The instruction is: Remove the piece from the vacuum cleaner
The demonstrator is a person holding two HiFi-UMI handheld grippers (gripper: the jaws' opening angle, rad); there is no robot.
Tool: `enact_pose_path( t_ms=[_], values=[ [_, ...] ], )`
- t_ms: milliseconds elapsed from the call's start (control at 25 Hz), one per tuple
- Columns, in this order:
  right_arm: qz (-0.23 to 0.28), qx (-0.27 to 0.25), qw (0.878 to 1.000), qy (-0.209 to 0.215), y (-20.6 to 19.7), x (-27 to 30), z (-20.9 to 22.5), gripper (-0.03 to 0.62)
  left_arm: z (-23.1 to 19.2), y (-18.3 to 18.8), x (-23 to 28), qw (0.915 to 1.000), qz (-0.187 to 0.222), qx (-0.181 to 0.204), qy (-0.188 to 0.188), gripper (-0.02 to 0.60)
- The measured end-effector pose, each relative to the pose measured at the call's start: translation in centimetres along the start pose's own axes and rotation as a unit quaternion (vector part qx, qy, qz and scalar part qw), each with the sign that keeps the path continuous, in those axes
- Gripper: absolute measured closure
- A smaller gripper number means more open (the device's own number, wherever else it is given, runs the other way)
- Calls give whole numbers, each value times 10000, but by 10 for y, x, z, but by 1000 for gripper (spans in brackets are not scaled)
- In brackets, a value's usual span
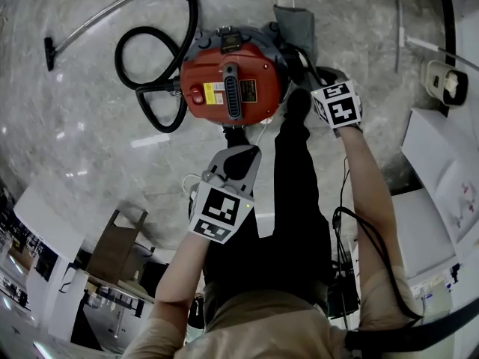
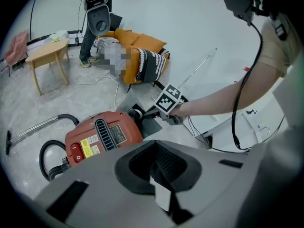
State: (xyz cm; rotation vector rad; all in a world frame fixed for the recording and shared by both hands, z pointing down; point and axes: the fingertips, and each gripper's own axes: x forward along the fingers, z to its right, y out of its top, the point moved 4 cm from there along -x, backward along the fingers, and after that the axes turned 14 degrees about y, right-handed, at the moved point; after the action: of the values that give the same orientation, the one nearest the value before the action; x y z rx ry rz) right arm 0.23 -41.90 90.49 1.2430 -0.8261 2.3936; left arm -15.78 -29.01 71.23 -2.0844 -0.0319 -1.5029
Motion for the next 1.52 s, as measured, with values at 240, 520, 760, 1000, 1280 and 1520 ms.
enact_pose_path(
  t_ms=[240, 520, 760, 1000, 1280, 1520],
  values=[
    [25, -79, 9999, -63, -2, -1, 0, 546, 0, -1, 1, 10000, -16, -15, 17, 578],
    [19, -458, 9983, -360, -3, -2, 0, 548, -7, -6, 0, 9999, -34, -30, 117, 578],
    [16, -470, 9980, -418, -6, -2, 2, 548, -2, -6, 4, 10000, -25, -59, 67, 578],
    [-44, -555, 9977, -380, -7, 0, 3, 548, 1, -3, 4, 10000, 10, 28, 62, 578],
    [31, -365, 9969, -699, -9, -3, 7, 551, 4, -4, 3, 10000, 4, 45, 74, 578],
    [41, -388, 9966, -732, -9, -3, 10, 551, 7, -4, 3, 10000, 25, -35, 57, 578]
  ],
)
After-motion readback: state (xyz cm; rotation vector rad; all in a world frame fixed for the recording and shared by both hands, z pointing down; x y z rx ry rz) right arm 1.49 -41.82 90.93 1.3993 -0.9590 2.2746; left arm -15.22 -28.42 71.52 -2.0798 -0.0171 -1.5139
